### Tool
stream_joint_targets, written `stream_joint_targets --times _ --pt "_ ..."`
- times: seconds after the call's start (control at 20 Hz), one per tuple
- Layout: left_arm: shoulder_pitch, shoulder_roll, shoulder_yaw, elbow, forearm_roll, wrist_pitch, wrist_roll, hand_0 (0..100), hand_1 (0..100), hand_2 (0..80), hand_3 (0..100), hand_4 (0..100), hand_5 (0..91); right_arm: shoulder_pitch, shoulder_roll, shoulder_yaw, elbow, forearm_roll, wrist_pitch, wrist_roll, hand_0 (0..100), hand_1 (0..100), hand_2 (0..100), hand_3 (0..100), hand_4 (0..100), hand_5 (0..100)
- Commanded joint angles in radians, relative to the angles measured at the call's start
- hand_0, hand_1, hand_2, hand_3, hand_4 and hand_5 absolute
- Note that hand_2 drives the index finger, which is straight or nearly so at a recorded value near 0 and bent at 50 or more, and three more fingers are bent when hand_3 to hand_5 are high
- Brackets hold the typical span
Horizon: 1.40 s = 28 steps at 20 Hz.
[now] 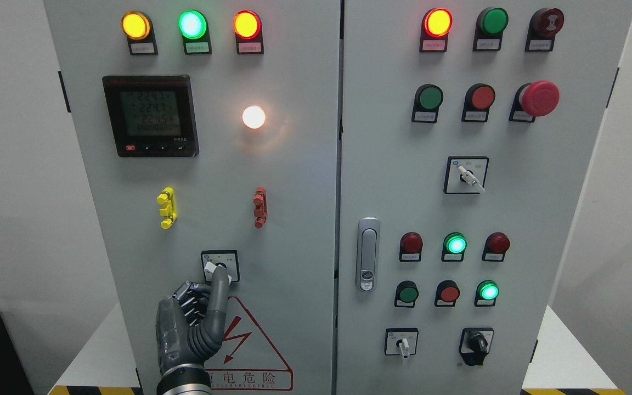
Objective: Turn on light switch 1
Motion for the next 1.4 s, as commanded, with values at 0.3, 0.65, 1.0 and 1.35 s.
stream_joint_targets --times 0.3,0.65,1.0,1.35 --pt "0.196 0.031 0.0 -0.004 -0.006 -0.284 -0.009 21 35 68.3 100 95 83.8 0.0 0.0 0.0 0.0 0.0 0.0 0.0 0 0 0 0 0 0" --pt "0.482 0.071 0.027 0.126 -0.001 -0.703 -0.087 21 30 67.6 100 99 83.9 0.0 0.0 0.0 0.0 0.0 0.0 0.0 0 0 0 0 0 0" --pt "0.611 0.12 0.161 0.569 0.089 -0.894 -0.168 19 27 62.2 100 99 81.0 0.0 0.0 0.0 0.0 0.0 0.0 0.0 0 0 0 0 0 0" --pt "0.612 0.122 0.204 1.212 0.169 -1.067 -0.333 27 24 54.4 85 90 58.5 0.0 0.0 0.0 0.0 0.0 0.0 -0.002 0 0 0 0 0 0"
